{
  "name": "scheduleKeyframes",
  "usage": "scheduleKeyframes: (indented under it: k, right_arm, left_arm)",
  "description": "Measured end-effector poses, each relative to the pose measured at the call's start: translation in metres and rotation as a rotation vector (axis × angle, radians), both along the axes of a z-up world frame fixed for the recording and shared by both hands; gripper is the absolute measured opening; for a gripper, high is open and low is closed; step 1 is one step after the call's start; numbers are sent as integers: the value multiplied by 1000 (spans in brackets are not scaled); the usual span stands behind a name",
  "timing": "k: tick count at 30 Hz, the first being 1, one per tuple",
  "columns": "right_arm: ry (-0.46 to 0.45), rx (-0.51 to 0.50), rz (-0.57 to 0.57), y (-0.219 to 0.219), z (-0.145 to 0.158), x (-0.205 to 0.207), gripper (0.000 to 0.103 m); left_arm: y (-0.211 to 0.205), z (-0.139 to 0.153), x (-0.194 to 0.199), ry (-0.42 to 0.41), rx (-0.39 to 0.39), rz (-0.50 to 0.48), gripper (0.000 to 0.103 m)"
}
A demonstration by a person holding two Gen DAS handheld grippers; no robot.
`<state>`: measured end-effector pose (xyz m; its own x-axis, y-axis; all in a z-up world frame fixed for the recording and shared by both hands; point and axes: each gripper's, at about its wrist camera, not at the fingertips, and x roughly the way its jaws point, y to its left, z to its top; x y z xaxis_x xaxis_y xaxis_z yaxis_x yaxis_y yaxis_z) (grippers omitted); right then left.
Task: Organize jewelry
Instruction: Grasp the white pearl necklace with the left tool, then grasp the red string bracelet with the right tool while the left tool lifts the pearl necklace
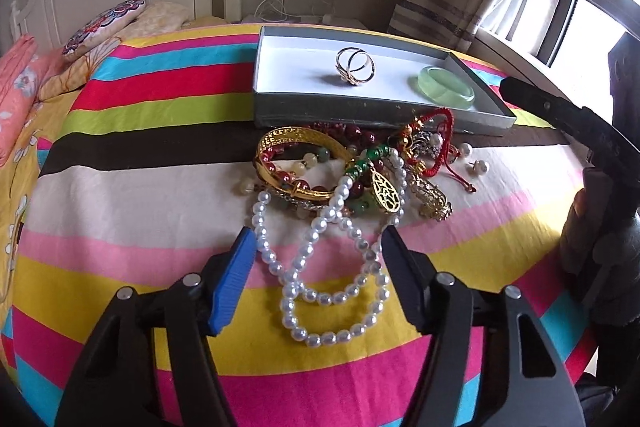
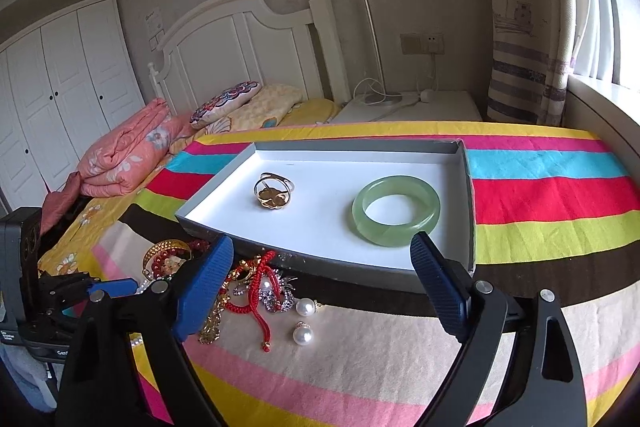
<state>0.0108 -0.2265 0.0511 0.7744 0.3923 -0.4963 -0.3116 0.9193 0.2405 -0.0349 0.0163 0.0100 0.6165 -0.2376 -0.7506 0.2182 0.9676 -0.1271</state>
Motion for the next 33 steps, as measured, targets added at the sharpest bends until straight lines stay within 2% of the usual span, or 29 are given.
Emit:
scheduleKeyframes:
  k: [8,10,11,12,13,16,18,20,23,26,29,32,33]
  right_arm:
    - [-4,7,7,-2,0,-1,88]
    - [-3,8,15,-2,0,-1,88]
    - [4,5,24,-1,-1,0,88]
    - [14,-4,36,2,-2,1,88]
    - [24,-18,48,6,-2,1,87]
    - [58,-70,102,20,-6,2,79]
    - [79,-109,131,29,-9,3,73]
    - [102,-132,144,36,-12,6,64]
    - [158,-113,140,37,-18,18,51]
    - [192,-103,155,41,-23,26,49]
    - [196,-117,184,50,-24,27,46]
    - [188,-111,210,58,-23,27,38]
    - [187,-112,219,62,-23,27,32]
  left_arm:
    - [1,-2,1,4,-1,5,59]
    - [1,-1,0,3,4,8,55]
    - [1,-1,-2,1,6,9,45]
    - [2,-1,-3,1,4,12,29]
    - [4,-2,-4,4,-3,18,22]
    - [15,-3,-9,8,-67,23,16]
    - [18,0,-16,-25,-82,30,8]
    - [19,4,-24,-69,-80,31,7]
    - [22,8,-33,-113,-100,40,7]
    - [28,10,-35,-122,-139,42,7]
    - [26,11,-33,-119,-142,36,7]
    - [26,10,-33,-119,-151,32,7]
    - [26,10,-33,-118,-156,32,7]
